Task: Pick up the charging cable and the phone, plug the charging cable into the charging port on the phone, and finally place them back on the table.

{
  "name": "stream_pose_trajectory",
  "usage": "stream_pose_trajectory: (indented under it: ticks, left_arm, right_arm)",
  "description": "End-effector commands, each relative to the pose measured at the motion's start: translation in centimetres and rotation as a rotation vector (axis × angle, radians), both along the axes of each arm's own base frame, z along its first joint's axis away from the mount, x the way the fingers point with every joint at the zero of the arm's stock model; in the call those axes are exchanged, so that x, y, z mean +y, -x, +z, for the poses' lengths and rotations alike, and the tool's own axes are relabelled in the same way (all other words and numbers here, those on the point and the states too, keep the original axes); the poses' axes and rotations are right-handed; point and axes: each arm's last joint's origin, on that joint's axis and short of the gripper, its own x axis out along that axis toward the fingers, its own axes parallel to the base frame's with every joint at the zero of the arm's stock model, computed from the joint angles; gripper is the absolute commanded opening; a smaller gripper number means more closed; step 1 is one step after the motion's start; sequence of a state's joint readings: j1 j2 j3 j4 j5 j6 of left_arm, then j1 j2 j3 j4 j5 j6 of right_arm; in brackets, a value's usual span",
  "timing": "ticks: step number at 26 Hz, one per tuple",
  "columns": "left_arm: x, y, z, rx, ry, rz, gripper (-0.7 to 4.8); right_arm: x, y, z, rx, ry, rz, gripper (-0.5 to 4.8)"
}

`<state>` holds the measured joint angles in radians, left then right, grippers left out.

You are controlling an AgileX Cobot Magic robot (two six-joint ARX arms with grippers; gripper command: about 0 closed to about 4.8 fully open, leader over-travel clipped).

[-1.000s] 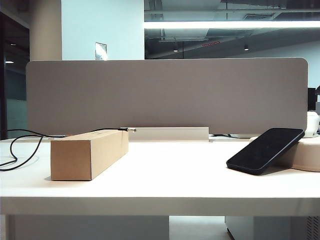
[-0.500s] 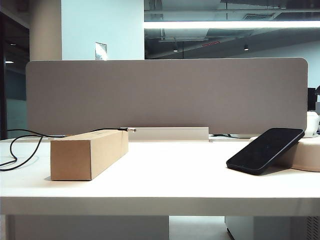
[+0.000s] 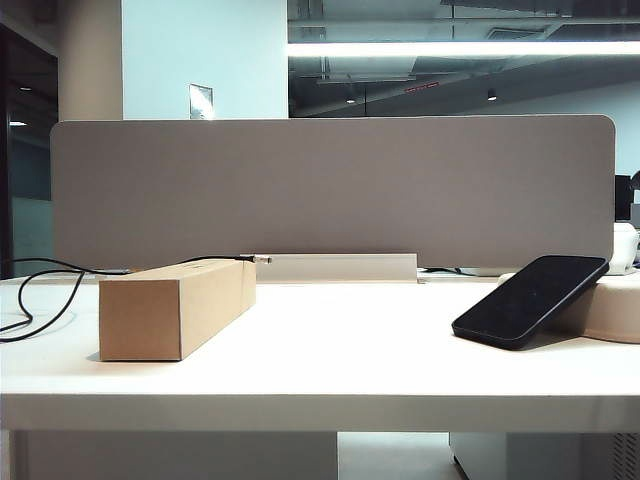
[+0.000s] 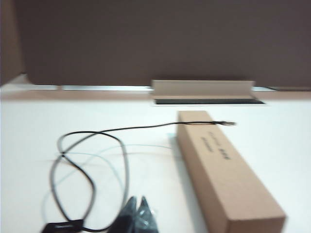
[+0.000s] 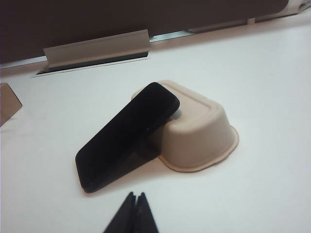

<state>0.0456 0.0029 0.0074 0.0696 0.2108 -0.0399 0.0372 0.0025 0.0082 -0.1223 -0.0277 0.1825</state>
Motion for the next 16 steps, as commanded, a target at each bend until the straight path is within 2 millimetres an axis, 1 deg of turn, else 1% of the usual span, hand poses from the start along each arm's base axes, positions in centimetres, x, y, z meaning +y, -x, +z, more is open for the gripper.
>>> stream_pose_trajectory:
  ticks: [1, 8, 9, 14, 15, 16]
  left_arm:
    - [-0.1, 0.3, 1.2, -0.018, 0.019, -0.043, -0.06]
    - [-0.2, 1.0, 3.6, -0.034, 0.018, -0.043, -0.06]
    - [-0.2, 1.0, 4.3, -0.032, 0.018, -0.043, -0.06]
    - [-0.1, 0.1, 6.1, 0.022, 0.021, -0.043, -0.06]
    - [-0.2, -0.5, 6.8, 0.047, 0.022, -0.060, -0.06]
    - [-0.2, -0.7, 7.1, 0.058, 0.020, -0.070, -0.06]
  right_arm:
    - [0.0, 0.2, 0.9, -0.014, -0.006, 0.001, -0.05]
    - [0.0, 0.3, 2.3, -0.035, -0.032, -0.002, -0.05]
    - [0.0, 0.3, 2.6, -0.016, -0.031, -0.002, -0.06]
    - [0.0, -0.3, 4.1, 0.037, -0.034, -0.002, -0.05]
    - [0.0, -0.6, 4.7, 0.055, -0.055, -0.006, -0.06]
    - [0.1, -0.9, 5.1, 0.065, -0.071, -0.008, -0.05]
